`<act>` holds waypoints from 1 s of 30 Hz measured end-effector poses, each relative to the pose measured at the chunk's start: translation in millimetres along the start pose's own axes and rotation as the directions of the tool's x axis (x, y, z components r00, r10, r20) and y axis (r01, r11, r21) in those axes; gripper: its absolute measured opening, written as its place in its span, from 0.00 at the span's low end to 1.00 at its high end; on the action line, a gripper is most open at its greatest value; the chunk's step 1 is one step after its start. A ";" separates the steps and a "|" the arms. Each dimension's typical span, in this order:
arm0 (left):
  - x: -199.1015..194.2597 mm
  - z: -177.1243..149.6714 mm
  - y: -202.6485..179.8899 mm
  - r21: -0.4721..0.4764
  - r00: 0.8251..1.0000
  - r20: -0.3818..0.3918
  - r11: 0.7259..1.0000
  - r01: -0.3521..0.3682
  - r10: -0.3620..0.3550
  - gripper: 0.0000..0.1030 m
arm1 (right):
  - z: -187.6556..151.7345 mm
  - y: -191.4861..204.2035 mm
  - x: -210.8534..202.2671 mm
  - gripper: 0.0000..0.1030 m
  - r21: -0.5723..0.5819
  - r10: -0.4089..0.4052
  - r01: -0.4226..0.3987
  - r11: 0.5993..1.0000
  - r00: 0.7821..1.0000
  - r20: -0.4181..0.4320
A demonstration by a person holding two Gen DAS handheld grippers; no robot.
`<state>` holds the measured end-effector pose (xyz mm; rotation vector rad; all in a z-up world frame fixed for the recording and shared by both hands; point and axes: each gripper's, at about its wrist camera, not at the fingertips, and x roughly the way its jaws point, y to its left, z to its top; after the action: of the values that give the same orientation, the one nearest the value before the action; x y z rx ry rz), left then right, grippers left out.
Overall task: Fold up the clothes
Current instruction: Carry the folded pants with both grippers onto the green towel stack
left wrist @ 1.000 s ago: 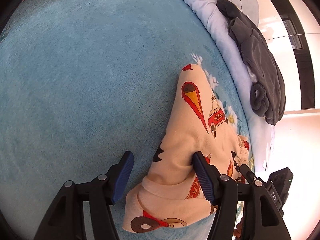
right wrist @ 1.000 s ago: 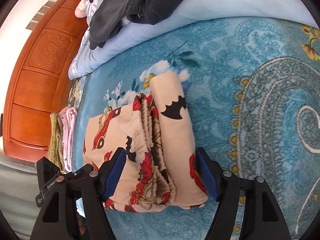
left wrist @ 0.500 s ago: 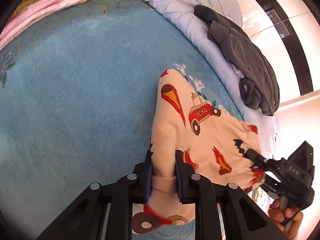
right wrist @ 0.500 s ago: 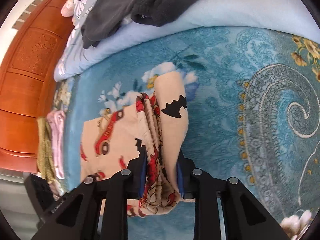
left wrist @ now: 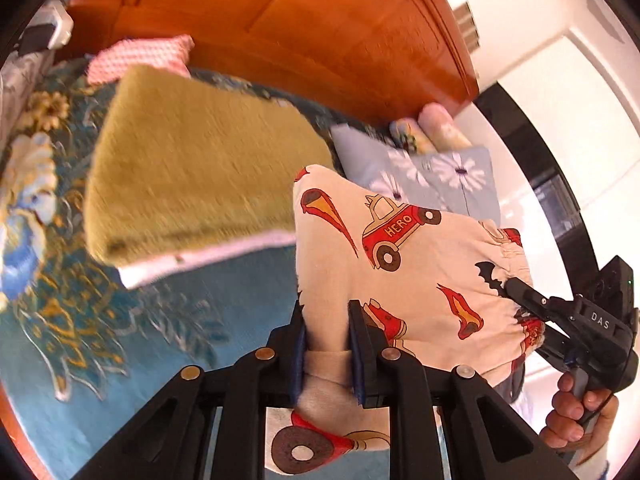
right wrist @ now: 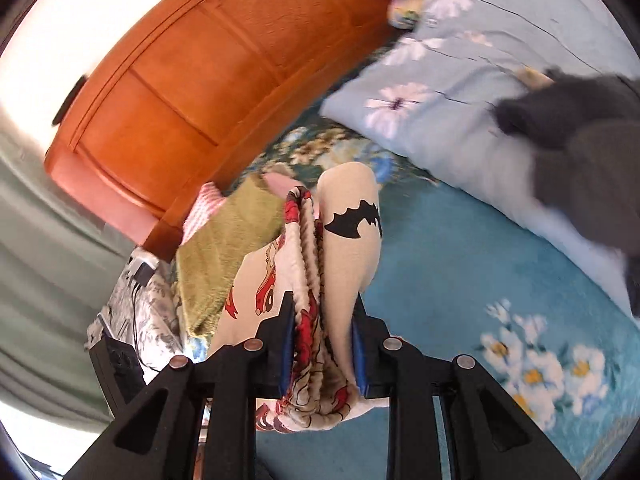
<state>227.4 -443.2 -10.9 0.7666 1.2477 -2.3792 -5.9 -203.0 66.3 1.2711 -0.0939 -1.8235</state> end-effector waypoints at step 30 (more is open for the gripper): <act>-23.6 78.0 124.9 -0.105 0.991 0.057 0.988 -0.113 0.120 0.36 | 119.7 135.3 245.7 0.38 -0.486 -0.117 -0.023 0.874 0.960 -0.256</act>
<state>288.6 -575.9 -40.7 0.7075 1.2519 -2.2117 -37.8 -502.0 14.9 1.1506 0.5277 -1.5520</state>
